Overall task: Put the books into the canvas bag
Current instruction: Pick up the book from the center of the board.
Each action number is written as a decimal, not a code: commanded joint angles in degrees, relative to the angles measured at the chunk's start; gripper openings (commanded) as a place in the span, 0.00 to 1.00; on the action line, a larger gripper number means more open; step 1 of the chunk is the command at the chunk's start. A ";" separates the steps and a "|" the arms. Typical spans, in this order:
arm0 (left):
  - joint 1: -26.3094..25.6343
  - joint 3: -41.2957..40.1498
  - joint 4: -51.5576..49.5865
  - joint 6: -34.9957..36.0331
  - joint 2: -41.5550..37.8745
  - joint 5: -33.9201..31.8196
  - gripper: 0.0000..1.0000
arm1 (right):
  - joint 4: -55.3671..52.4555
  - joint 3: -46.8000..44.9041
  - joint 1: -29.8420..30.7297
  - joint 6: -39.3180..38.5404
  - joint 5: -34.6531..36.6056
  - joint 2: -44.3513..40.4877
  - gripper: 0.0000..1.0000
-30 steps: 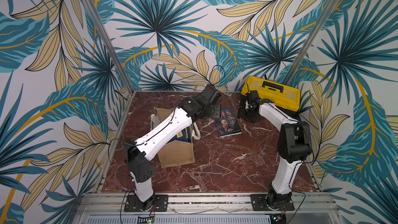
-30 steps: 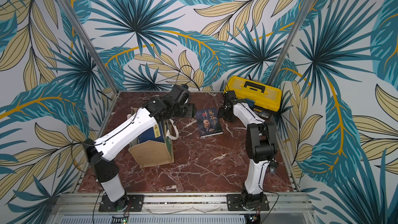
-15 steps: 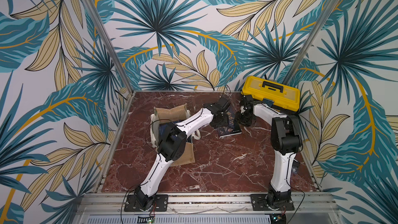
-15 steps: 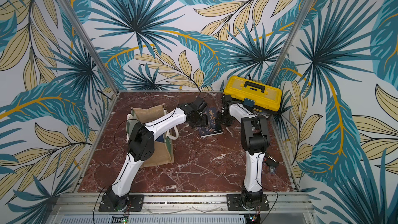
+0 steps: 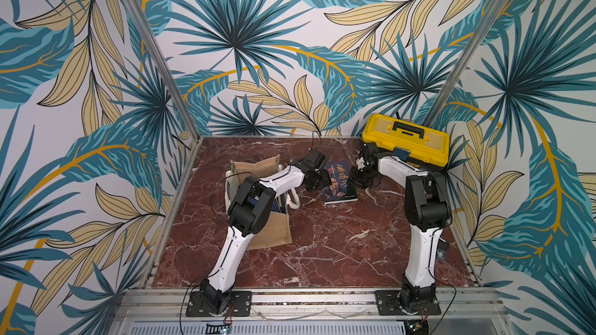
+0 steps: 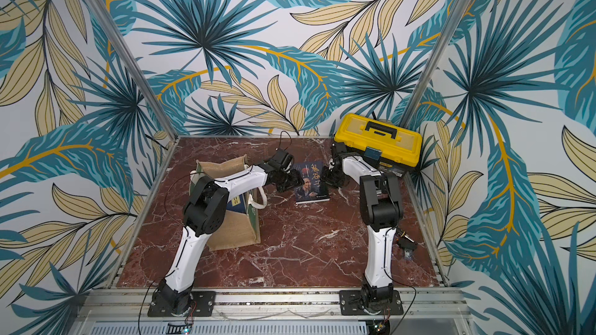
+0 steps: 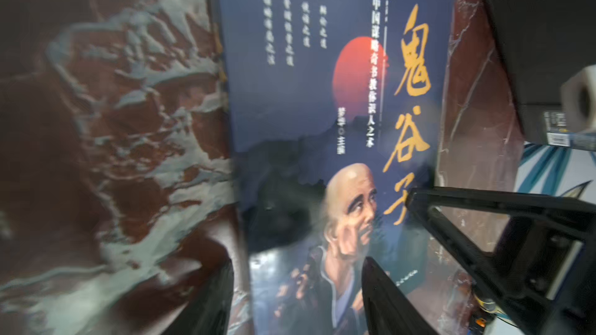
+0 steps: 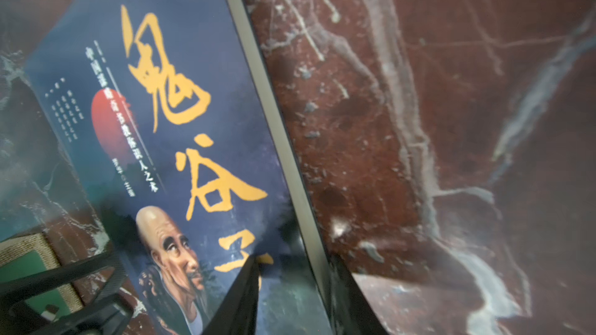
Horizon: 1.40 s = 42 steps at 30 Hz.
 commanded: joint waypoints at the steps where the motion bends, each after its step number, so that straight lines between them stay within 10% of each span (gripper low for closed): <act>1: 0.22 -2.02 4.49 -2.06 0.89 4.94 0.63 | 0.13 -3.04 0.82 0.82 -1.70 1.19 0.35; 22: -1.70 -15.93 23.68 -8.05 -10.53 17.84 0.45 | 4.81 -15.56 6.60 4.93 -3.77 -5.00 0.25; 42: -3.71 -20.36 27.78 -9.74 -12.87 14.31 0.36 | 2.72 -17.77 6.97 4.99 -4.12 -6.62 0.41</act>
